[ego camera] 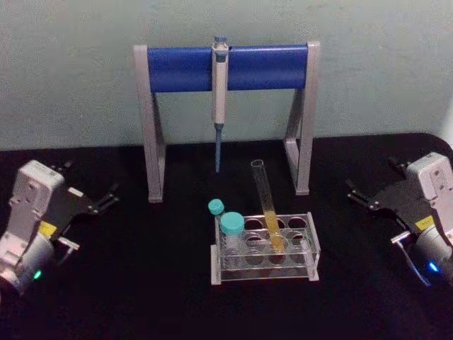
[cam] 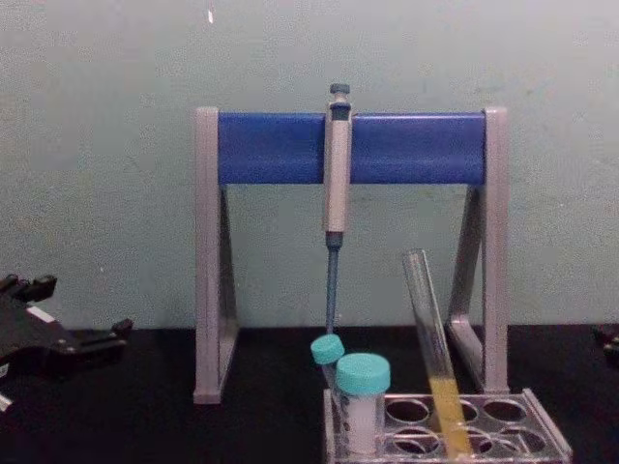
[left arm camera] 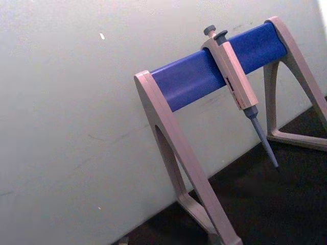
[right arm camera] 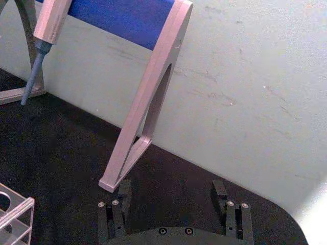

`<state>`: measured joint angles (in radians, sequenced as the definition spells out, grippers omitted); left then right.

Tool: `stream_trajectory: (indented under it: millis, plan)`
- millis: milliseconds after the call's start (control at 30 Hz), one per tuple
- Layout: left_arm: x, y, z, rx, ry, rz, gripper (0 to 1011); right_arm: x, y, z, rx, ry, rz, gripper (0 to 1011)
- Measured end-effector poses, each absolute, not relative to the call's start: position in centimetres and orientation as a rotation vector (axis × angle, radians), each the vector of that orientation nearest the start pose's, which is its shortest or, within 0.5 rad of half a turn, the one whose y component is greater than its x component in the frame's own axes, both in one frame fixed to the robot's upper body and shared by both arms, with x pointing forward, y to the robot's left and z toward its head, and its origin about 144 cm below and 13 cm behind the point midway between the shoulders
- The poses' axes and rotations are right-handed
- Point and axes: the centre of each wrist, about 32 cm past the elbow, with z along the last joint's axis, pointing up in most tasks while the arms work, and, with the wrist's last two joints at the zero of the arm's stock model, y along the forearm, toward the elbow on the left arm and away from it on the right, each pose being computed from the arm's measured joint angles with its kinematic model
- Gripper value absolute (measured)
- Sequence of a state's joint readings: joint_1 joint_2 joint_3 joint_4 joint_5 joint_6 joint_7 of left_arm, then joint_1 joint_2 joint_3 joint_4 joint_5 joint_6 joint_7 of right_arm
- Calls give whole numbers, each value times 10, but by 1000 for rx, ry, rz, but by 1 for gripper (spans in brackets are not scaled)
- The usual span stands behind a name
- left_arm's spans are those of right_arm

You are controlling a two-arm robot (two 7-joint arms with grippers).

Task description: Pick up the test tube from the test tube rack, shake it, then place it back into the test tube rack.

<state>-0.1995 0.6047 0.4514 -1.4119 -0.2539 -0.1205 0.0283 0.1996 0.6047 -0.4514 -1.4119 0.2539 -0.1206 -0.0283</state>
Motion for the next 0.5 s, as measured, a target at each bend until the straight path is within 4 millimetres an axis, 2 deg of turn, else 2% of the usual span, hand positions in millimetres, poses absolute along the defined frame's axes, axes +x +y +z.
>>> stream_trajectory:
  millis: [500]
  plan:
    - [489, 310, 1140, 304, -285, 1248, 1001, 489, -310, 1140, -305, -285, -1248, 1000]
